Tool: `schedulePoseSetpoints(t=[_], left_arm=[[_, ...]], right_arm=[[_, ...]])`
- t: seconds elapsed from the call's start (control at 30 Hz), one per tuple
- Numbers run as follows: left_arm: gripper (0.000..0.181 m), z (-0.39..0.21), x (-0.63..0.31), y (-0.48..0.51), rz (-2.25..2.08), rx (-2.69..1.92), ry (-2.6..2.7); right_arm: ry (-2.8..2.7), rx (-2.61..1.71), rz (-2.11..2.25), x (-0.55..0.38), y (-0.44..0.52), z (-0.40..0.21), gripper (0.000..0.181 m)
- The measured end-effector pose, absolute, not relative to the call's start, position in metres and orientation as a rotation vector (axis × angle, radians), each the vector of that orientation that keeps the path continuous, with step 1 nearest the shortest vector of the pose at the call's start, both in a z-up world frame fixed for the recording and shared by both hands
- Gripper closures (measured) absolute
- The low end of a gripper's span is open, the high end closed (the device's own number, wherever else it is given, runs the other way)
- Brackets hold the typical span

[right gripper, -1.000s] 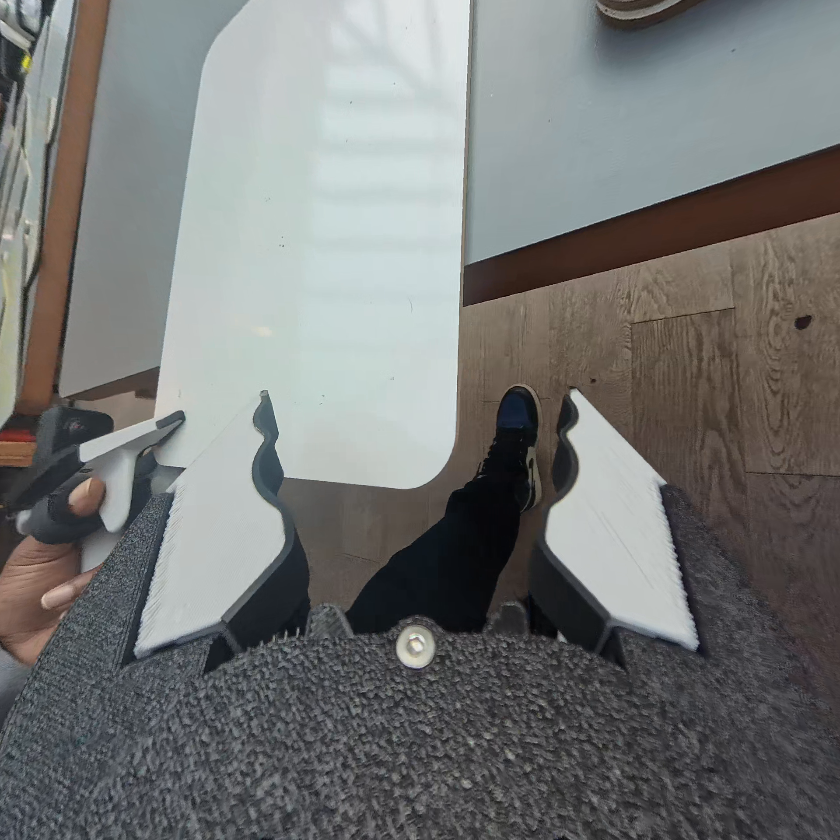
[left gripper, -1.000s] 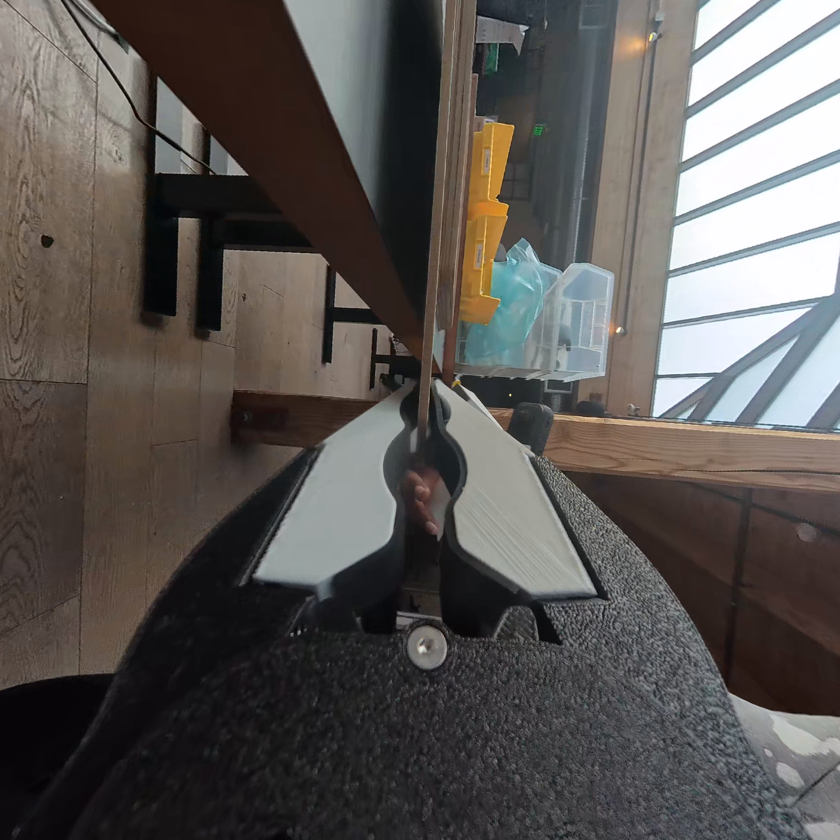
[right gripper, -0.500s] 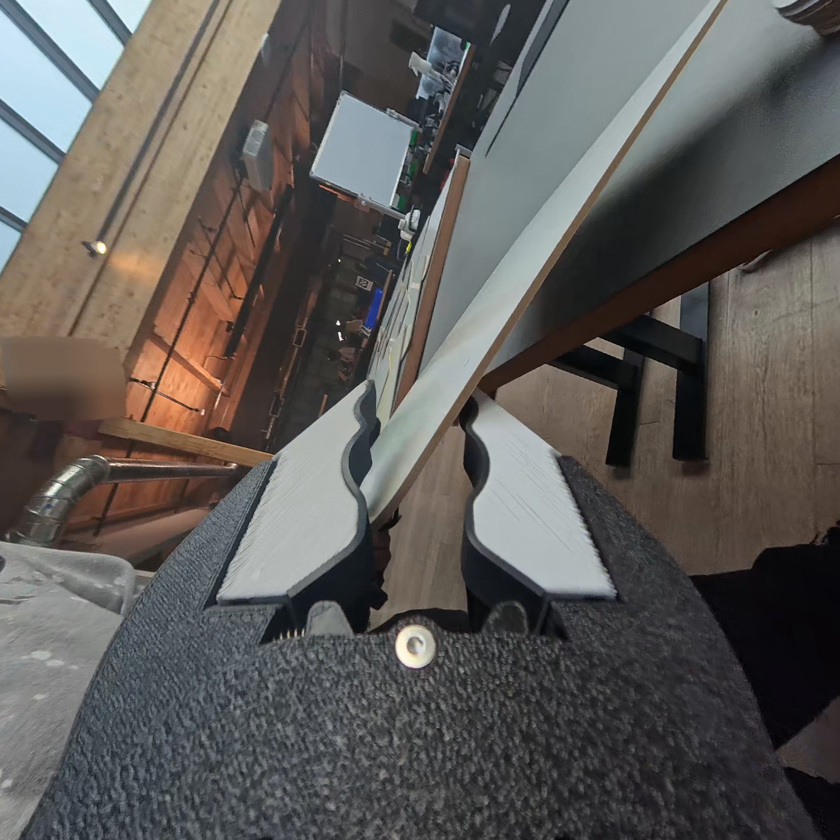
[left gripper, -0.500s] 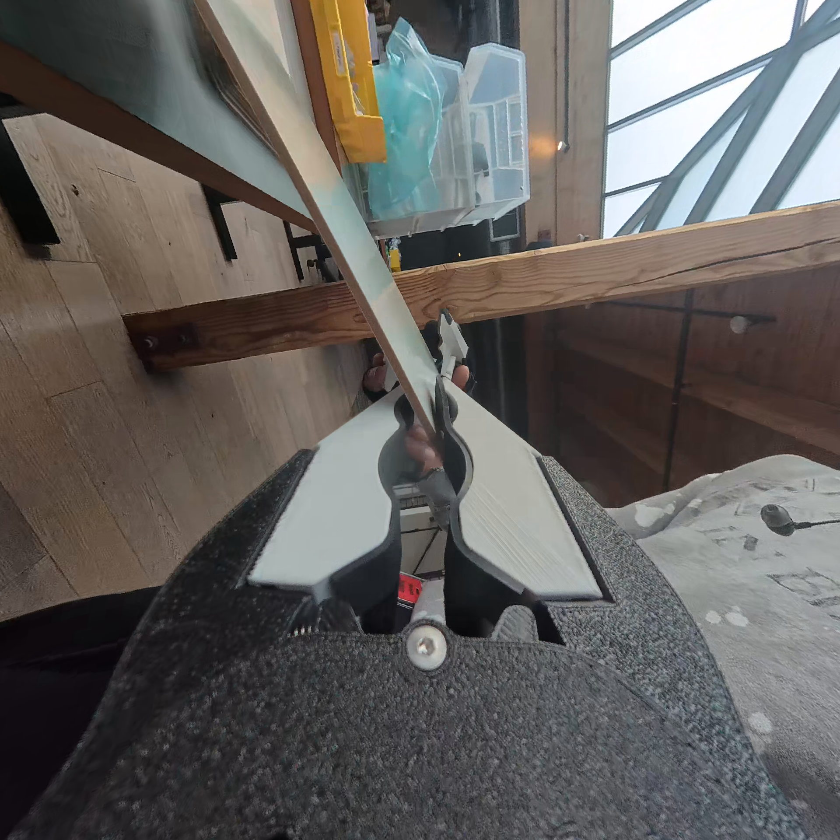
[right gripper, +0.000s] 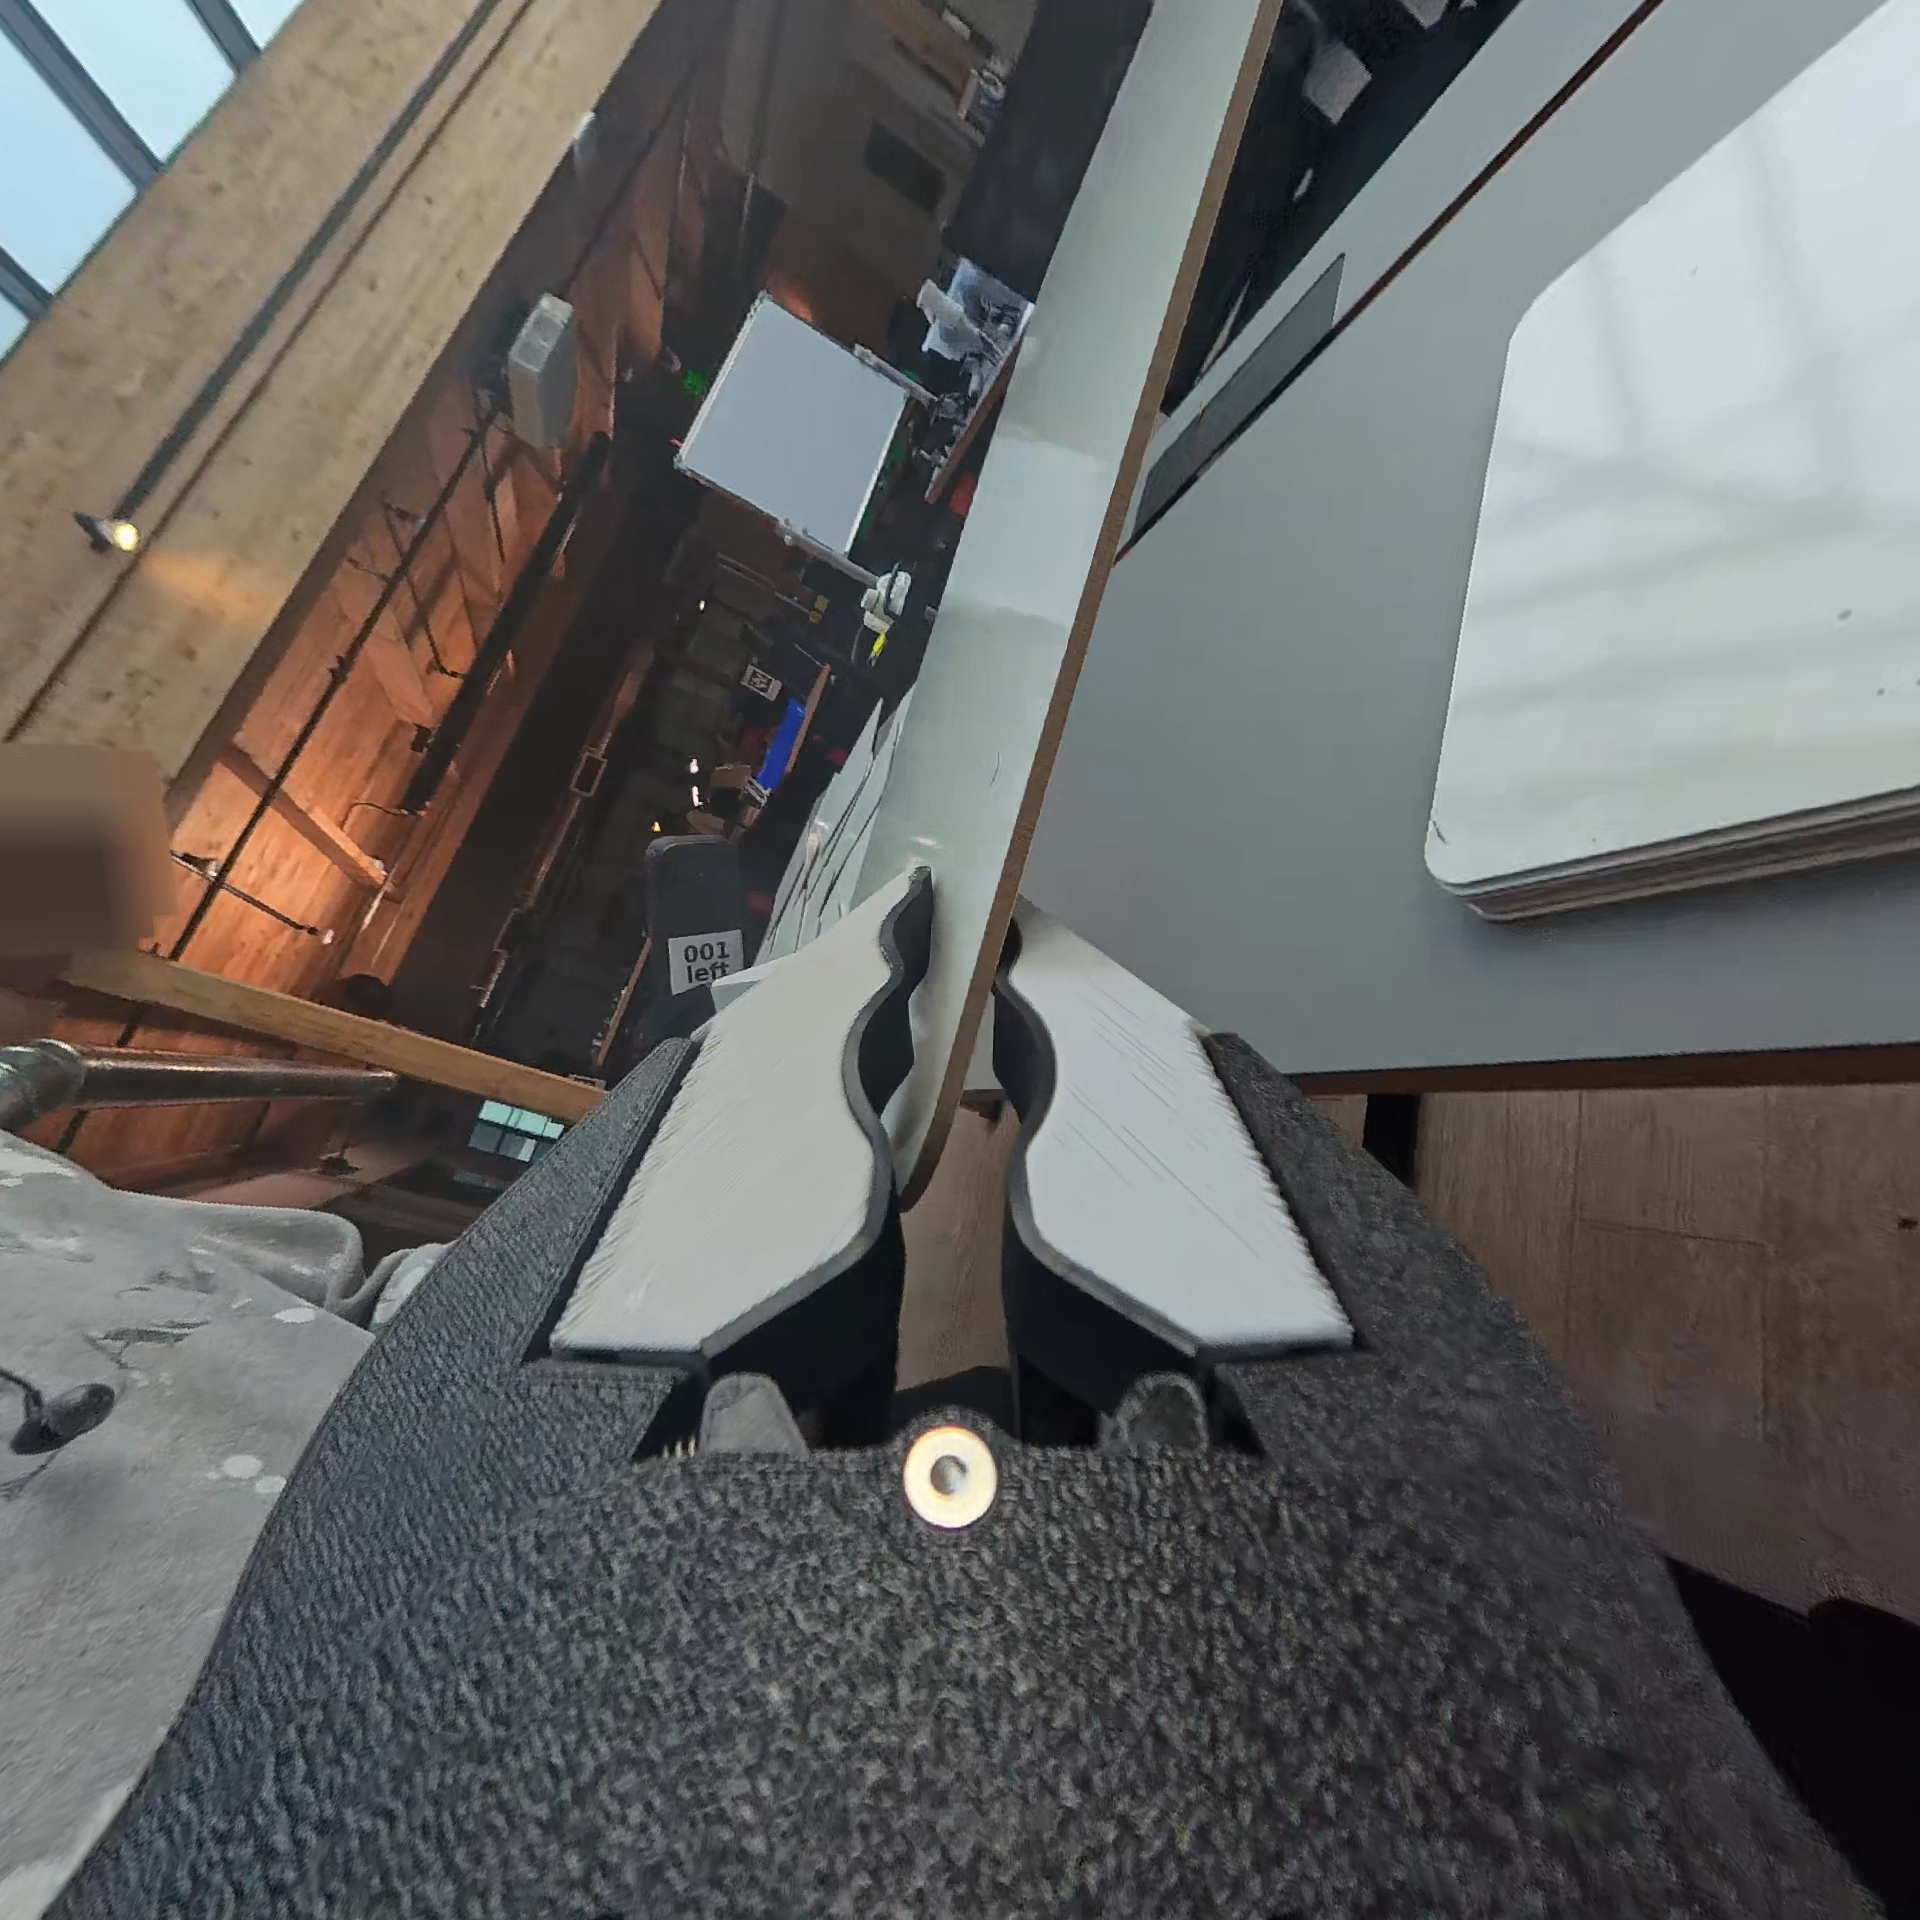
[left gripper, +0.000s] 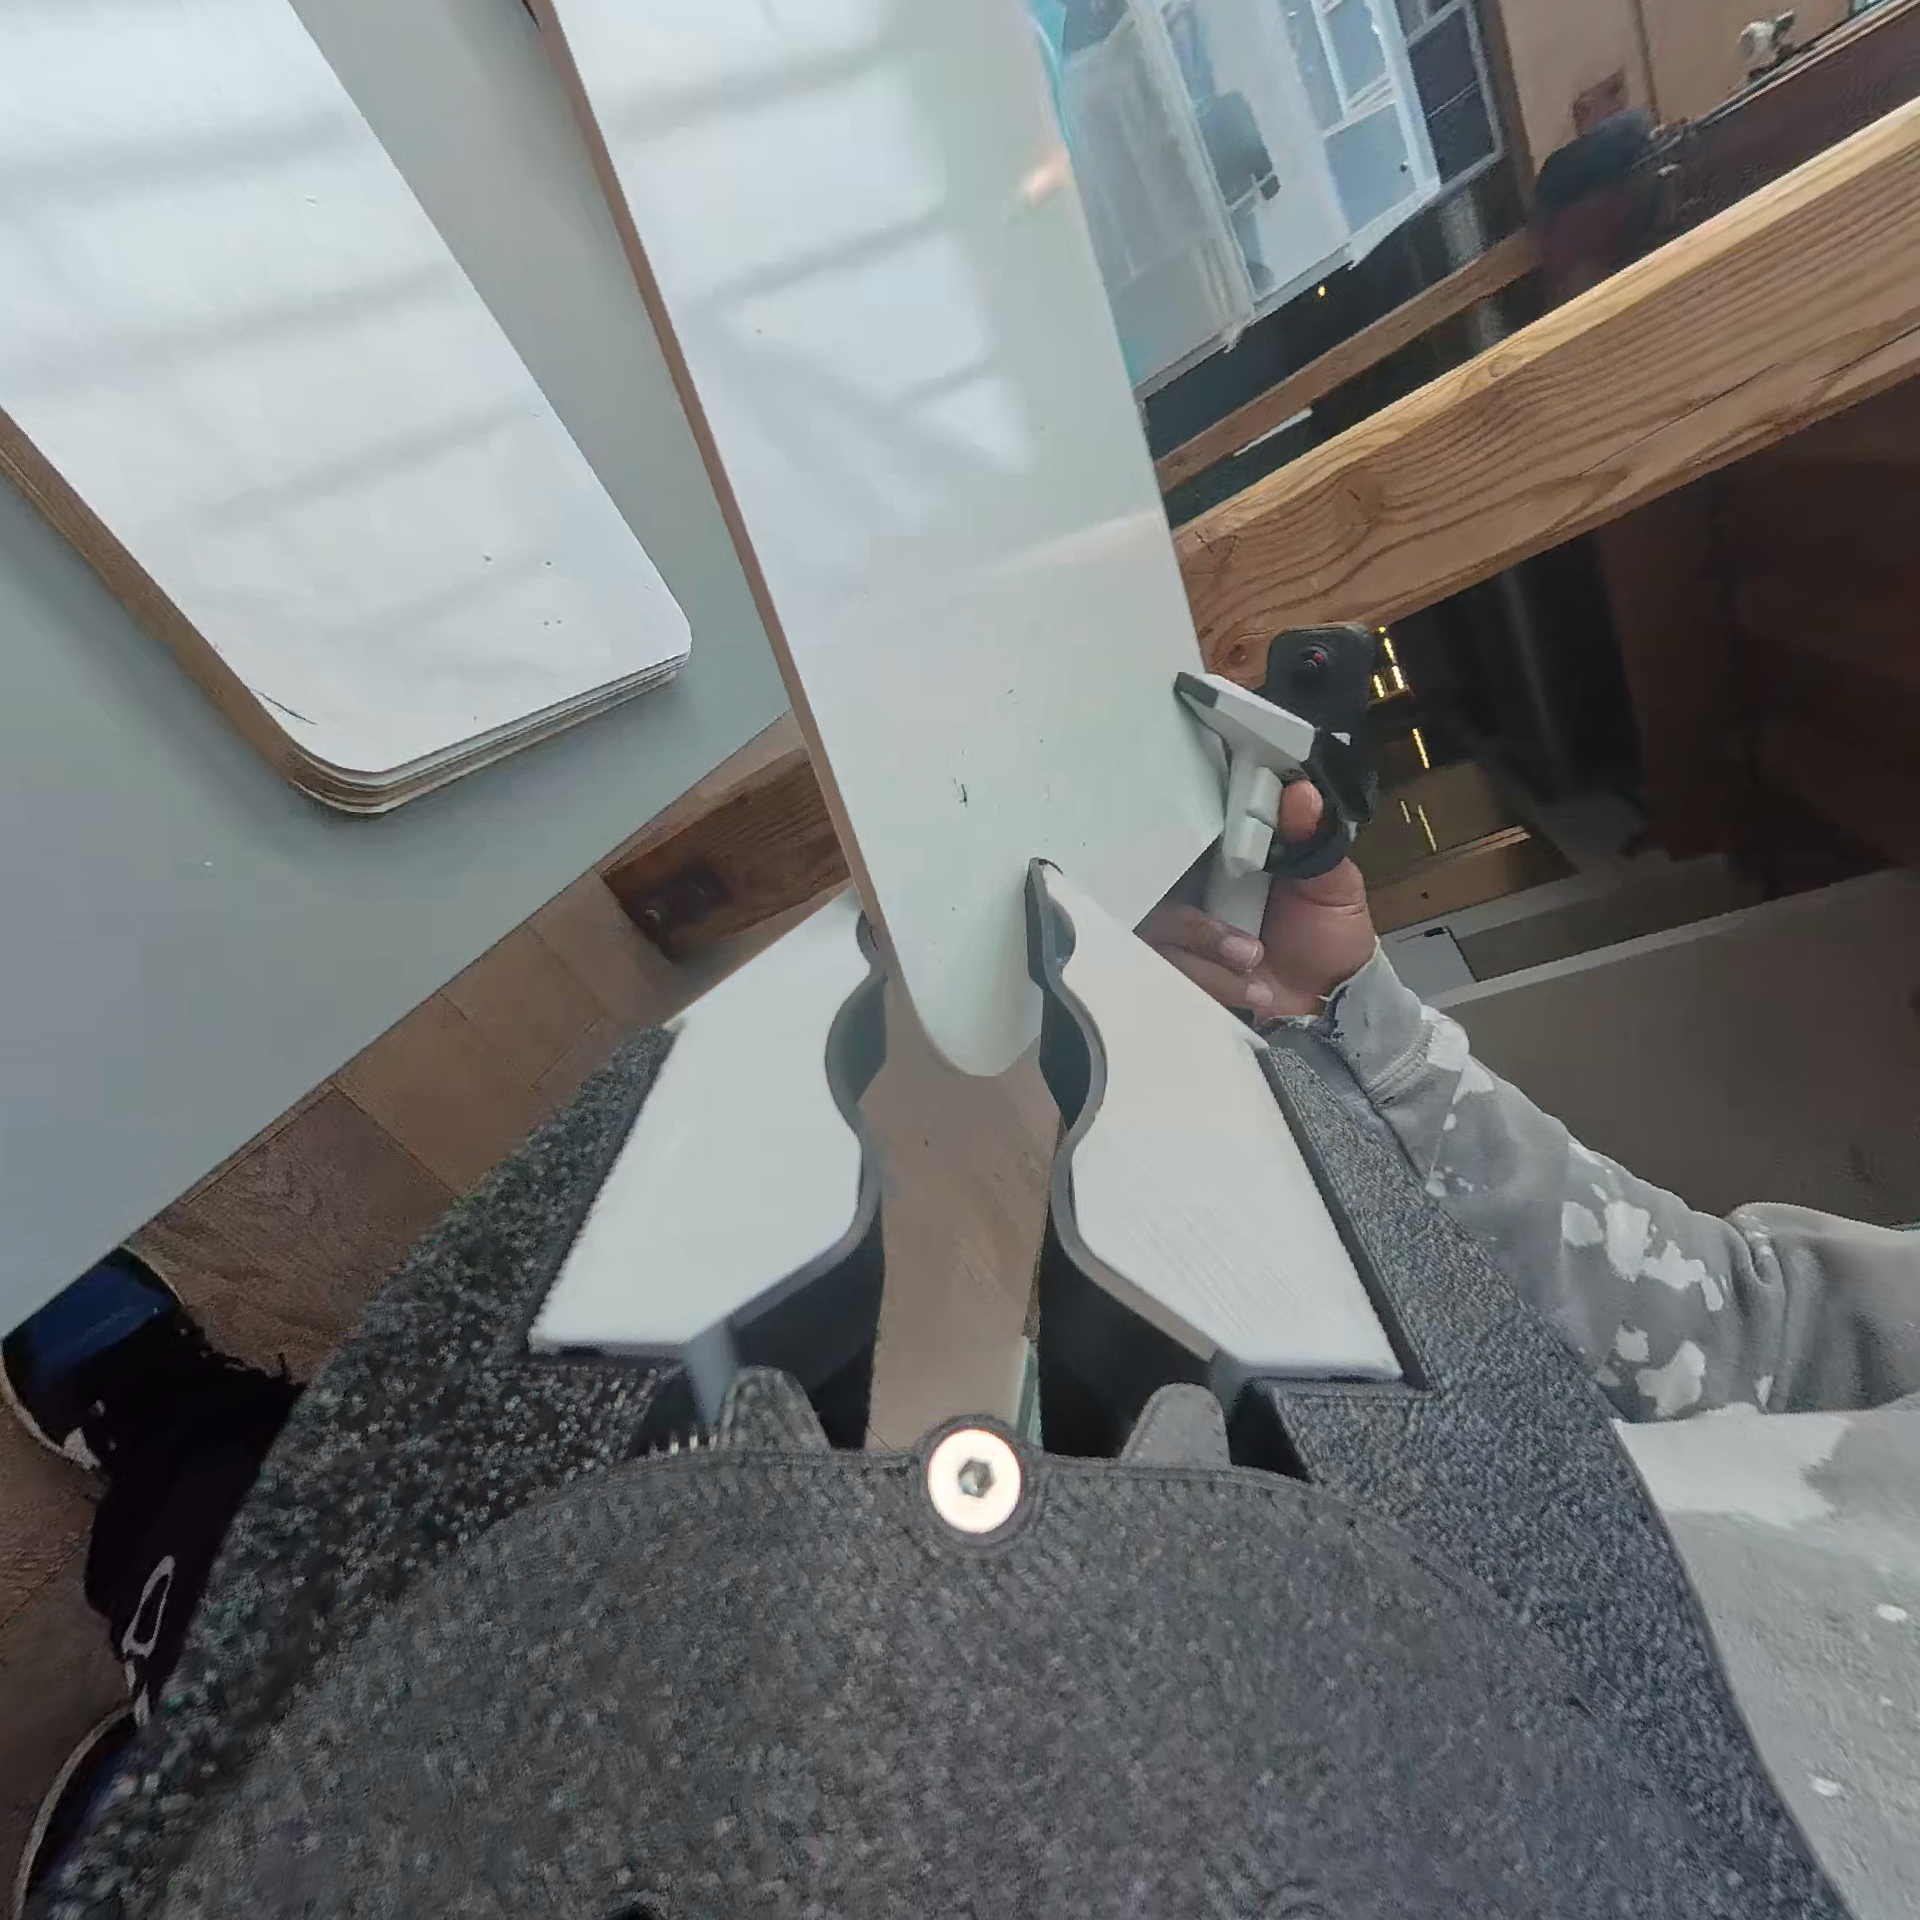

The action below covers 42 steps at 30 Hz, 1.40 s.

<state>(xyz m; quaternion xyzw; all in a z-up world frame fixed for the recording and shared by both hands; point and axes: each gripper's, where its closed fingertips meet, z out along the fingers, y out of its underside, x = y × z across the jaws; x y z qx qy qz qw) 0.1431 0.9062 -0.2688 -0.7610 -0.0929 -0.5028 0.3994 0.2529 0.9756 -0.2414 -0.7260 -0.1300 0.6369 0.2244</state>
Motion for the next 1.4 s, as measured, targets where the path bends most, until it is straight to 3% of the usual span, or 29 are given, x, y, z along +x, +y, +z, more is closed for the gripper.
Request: schedulePoseSetpoints(t=[0.27,0.6,0.87,0.93,1.0,1.23,1.4], left_arm=[[0.144,-0.281,0.132,1.010,-1.207,-2.106,-0.246],[0.132,-0.386,0.127,1.044,-1.154,-2.405,-0.545],[0.135,-0.402,0.131,1.051,-1.081,-2.469,-0.594],[0.144,-0.401,0.134,1.054,-1.108,-2.446,-0.611],[0.153,-0.399,0.135,1.058,-1.160,-2.405,-0.664],[0.166,-0.405,0.134,1.060,-1.225,-2.339,-0.838],[0.170,-0.406,0.140,1.059,-1.224,-2.368,-0.837]], right_arm=[[-0.424,-2.057,1.784,0.241,1.082,-0.223,0.177],[-0.419,-2.414,1.773,0.223,1.146,-0.334,0.177],[-0.327,-2.540,1.724,0.229,1.159,-0.371,0.171],[-0.330,-2.600,1.641,0.236,1.161,-0.382,0.160],[-0.389,-2.682,1.548,0.243,1.158,-0.393,0.119],[-0.762,-2.759,1.177,0.255,1.163,-0.402,0.091],[-0.980,-2.745,1.150,0.245,1.159,-0.394,0.096]])
